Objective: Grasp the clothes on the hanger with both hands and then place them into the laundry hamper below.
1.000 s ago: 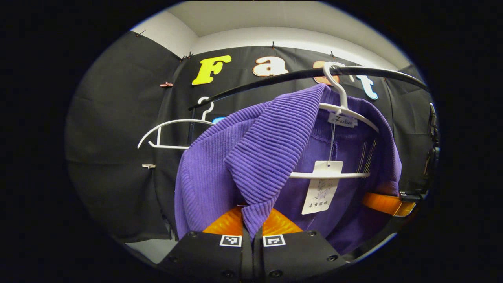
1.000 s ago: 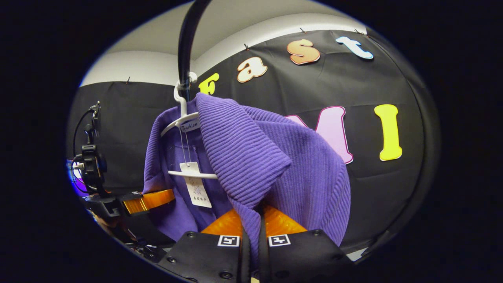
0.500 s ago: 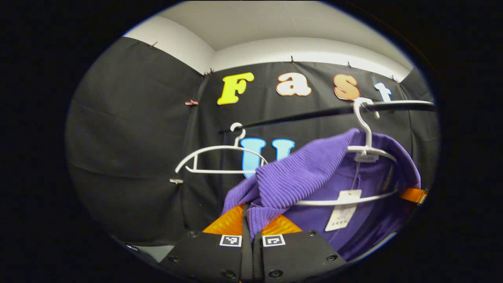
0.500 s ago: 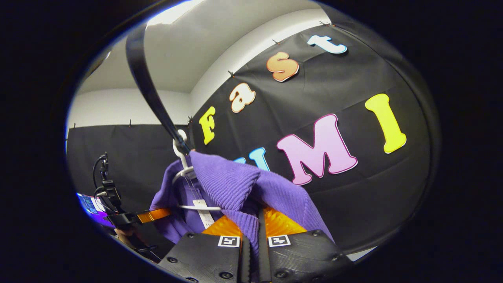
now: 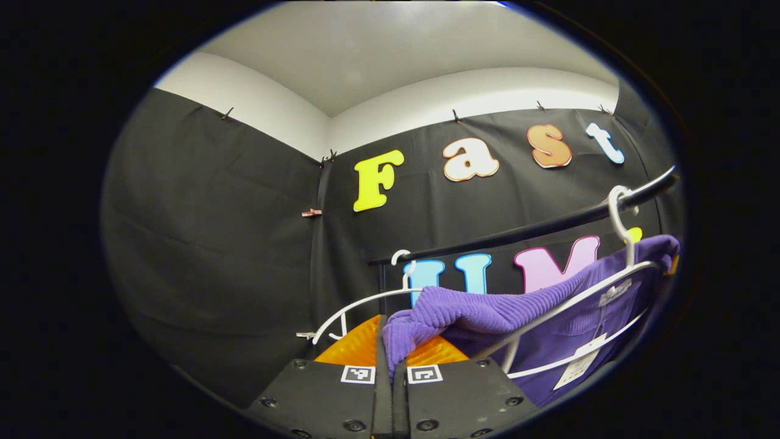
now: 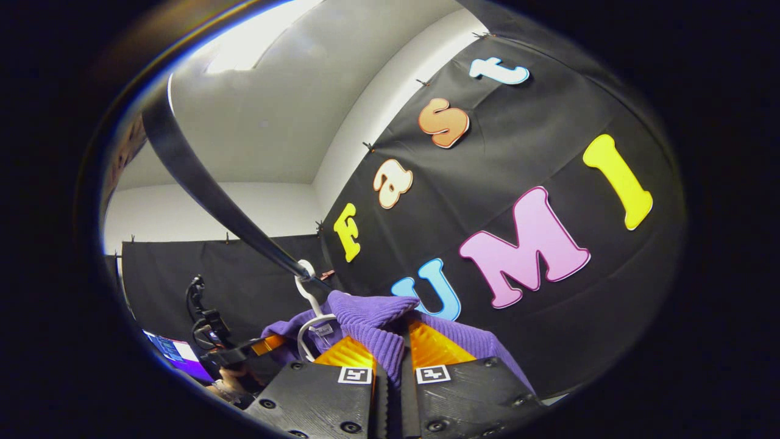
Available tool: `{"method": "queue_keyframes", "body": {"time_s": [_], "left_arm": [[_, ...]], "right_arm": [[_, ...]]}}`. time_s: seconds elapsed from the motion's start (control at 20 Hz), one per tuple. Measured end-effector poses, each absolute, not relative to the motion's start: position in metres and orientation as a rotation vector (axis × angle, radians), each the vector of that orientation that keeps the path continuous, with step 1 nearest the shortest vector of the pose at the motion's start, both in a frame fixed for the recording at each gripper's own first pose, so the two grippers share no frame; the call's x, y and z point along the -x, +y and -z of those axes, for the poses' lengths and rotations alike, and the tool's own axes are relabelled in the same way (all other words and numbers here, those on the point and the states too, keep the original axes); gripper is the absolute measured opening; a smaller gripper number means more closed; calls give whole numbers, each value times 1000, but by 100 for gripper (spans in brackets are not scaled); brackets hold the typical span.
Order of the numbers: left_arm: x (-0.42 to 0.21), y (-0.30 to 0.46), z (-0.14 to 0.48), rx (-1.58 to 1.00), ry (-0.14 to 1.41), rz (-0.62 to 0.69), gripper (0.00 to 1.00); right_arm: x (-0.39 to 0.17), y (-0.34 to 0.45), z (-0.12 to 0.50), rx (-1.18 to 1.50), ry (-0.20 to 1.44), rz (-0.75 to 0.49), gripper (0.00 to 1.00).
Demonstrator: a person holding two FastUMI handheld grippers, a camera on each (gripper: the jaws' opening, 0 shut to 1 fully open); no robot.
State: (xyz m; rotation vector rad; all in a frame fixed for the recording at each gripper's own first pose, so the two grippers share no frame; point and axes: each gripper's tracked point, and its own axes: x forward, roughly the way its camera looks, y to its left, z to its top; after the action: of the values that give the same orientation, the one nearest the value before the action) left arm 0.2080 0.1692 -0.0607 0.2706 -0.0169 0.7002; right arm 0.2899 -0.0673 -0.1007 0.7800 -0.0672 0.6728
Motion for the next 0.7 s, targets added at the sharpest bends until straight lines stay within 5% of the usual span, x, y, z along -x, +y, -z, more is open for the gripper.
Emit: {"method": "queue_keyframes", "body": {"time_s": [0.35,0.7], "left_arm": [[-231,203,160,-103,179,-666,5],[-240,138,229,29,262,-572,5]], "right_arm": [[-298,-45,91,-799,-61,-727,12],[-315,-96,115,-775,-57,-588,12]]}}
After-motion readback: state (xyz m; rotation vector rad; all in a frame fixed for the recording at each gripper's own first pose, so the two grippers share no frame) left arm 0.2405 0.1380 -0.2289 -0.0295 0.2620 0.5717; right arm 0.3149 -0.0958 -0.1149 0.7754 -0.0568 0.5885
